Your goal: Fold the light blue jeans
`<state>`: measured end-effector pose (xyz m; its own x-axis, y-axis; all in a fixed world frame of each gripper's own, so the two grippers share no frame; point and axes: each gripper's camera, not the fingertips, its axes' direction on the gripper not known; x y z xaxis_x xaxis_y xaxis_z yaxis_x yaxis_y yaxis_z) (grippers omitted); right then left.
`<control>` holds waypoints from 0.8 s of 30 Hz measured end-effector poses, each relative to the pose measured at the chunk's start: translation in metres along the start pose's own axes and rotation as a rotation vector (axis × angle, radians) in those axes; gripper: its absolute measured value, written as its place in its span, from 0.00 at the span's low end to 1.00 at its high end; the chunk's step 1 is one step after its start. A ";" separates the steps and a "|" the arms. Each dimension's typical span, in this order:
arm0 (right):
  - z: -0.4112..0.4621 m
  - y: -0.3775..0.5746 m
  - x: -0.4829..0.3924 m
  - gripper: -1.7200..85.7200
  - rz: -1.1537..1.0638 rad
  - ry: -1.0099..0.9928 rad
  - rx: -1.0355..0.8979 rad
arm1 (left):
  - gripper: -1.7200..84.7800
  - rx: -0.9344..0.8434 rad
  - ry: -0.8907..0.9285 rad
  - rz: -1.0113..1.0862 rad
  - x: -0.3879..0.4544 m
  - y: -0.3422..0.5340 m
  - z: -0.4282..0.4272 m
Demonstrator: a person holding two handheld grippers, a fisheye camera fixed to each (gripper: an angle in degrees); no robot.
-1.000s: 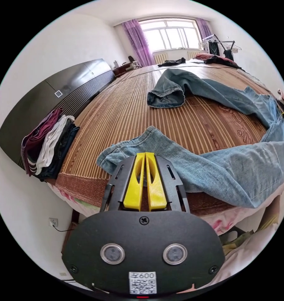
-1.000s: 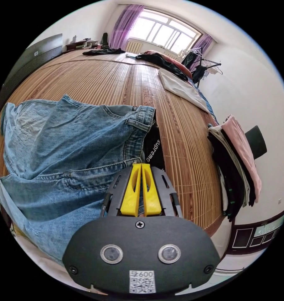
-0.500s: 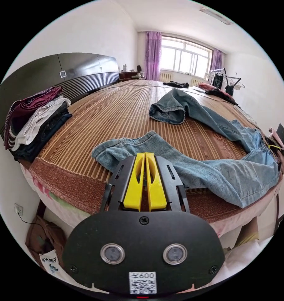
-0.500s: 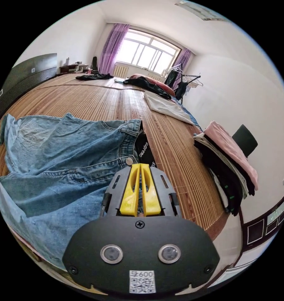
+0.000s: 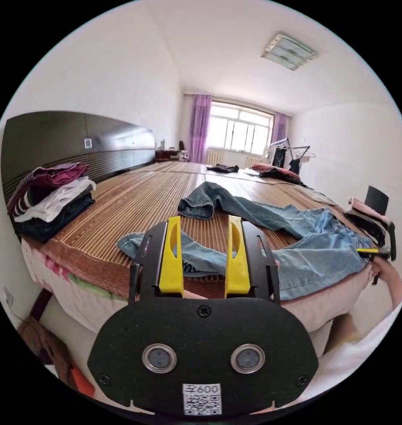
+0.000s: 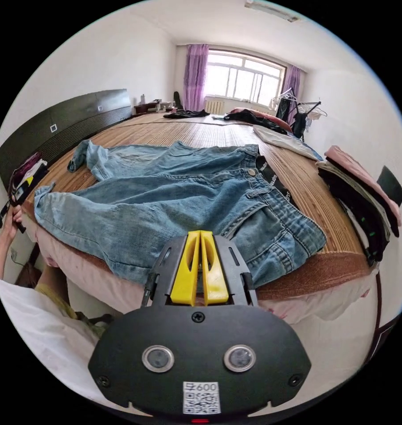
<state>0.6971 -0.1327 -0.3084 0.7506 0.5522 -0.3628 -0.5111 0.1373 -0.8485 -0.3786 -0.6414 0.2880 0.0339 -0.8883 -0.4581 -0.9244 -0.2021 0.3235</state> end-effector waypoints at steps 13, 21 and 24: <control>0.030 0.021 -0.002 0.01 -0.013 0.058 0.033 | 0.07 -0.346 -0.045 -0.155 -0.041 -0.109 0.058; 0.048 0.039 -0.024 0.01 0.030 0.118 0.116 | 0.05 0.392 0.559 -0.305 -0.165 -0.093 -0.128; 0.056 0.043 -0.032 0.01 0.061 0.098 0.145 | 0.05 0.475 0.727 -0.431 -0.219 -0.029 -0.137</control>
<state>0.6280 -0.0984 -0.3122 0.7497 0.4815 -0.4540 -0.6068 0.2265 -0.7619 -0.3071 -0.4974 0.4922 0.4848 -0.8475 0.2162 -0.8294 -0.5240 -0.1940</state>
